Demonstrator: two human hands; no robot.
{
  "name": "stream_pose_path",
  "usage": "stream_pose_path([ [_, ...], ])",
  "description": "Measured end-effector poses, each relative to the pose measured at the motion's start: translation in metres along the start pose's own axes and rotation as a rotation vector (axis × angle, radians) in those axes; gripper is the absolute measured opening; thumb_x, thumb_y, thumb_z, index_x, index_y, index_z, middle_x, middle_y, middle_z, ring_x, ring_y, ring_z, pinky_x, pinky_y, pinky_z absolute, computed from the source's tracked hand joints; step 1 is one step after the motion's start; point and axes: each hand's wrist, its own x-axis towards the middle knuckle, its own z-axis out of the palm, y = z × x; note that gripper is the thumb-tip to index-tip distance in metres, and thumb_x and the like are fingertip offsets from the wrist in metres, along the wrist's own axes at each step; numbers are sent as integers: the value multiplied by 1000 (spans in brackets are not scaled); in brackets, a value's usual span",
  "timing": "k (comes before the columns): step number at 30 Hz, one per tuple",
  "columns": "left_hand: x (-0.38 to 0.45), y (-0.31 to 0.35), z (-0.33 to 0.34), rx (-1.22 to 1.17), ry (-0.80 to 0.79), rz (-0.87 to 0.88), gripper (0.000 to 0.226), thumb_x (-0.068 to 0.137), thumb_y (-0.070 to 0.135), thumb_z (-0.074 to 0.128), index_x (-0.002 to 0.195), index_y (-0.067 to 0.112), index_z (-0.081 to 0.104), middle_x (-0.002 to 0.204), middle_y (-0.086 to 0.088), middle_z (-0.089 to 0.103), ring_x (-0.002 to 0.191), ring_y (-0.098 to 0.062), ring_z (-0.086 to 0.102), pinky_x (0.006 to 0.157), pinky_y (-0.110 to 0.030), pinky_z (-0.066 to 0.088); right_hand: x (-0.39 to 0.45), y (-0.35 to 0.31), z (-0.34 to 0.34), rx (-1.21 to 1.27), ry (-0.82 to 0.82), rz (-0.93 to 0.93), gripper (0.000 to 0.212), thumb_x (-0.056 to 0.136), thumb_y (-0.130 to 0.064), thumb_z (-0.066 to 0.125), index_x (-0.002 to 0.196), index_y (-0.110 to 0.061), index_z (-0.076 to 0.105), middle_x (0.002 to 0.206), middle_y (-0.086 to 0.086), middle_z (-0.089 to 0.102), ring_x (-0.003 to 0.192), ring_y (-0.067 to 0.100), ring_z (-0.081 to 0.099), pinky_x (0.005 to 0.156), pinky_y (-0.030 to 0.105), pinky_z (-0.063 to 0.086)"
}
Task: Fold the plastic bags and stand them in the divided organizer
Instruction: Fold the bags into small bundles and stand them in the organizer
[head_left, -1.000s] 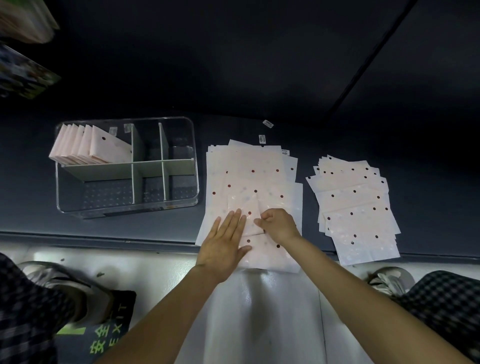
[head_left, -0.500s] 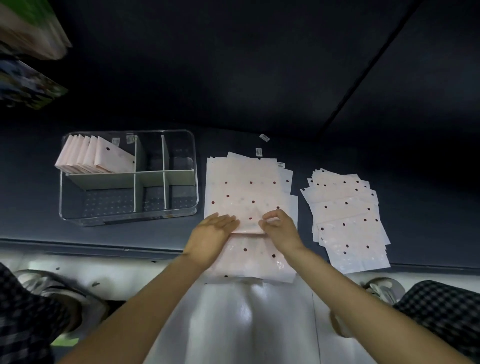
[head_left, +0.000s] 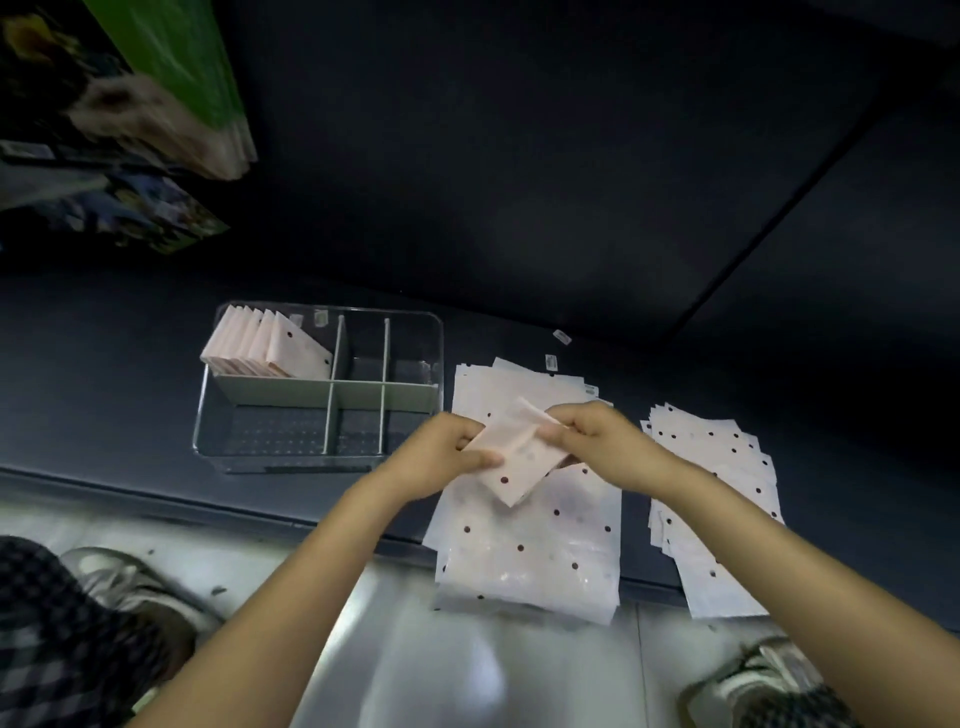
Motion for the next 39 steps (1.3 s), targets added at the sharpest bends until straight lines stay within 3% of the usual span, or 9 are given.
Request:
stream_pose_path([
  [3,-5,-6,-20,-197,22,-87,6,85,11,68,85,15,72,77,4,73,80,-14,68,78,-30,56,12,-20,-4,87,-18,15,19,94,-16,56,84,-7,70,75,-2,68,75,8,68,70,21,56],
  [6,-9,-9,-42,-242,132,-84,10,84,9,69,86,18,71,78,0,73,76,-16,67,77,-35,56,30,-37,-4,61,37,25,9,87,-13,65,82,-9,70,57,-3,63,70,10,68,78,29,58],
  [10,-12,-9,-80,-235,308,-13,14,85,7,67,86,21,69,86,0,72,83,-16,67,71,-26,57,64,-72,10,75,140,-12,4,84,-11,69,81,-10,70,75,20,69,75,16,71,75,27,58],
  [16,-26,-50,-139,496,870,-200,28,92,20,53,119,19,63,121,-7,56,111,-27,45,86,-37,40,131,-122,55,51,299,-80,12,86,-8,66,76,-15,64,70,4,70,58,9,69,53,16,54],
  [21,-32,-76,-136,609,821,-332,34,95,27,50,127,21,58,130,-5,45,129,-29,27,99,-42,32,174,-145,106,-264,349,-150,4,88,-15,59,88,-14,63,77,6,71,65,17,70,66,38,58],
  [26,-31,-83,-134,558,846,-337,40,96,30,48,134,18,51,140,-1,42,132,-27,26,96,-38,32,200,-149,143,-636,355,-113,16,88,-5,50,101,-6,59,94,14,67,84,31,63,59,32,46],
  [31,-34,-85,-132,497,916,-220,37,94,21,52,130,19,56,136,3,50,126,-27,32,90,-38,32,215,-153,173,-494,286,-3,19,88,-11,53,105,-7,62,103,15,67,95,32,63,79,40,54],
  [36,-38,-91,-129,400,997,-196,31,92,15,53,122,19,62,131,2,52,114,-23,38,92,-36,33,223,-155,190,-395,192,70,42,100,-37,37,102,-5,64,103,15,67,94,31,62,70,31,43],
  [39,-39,-89,-127,367,1052,-157,29,91,13,53,119,17,62,127,2,54,111,-21,39,93,-34,34,227,-157,190,-407,107,96,53,101,-41,29,105,-2,64,107,18,65,100,32,61,78,34,44],
])
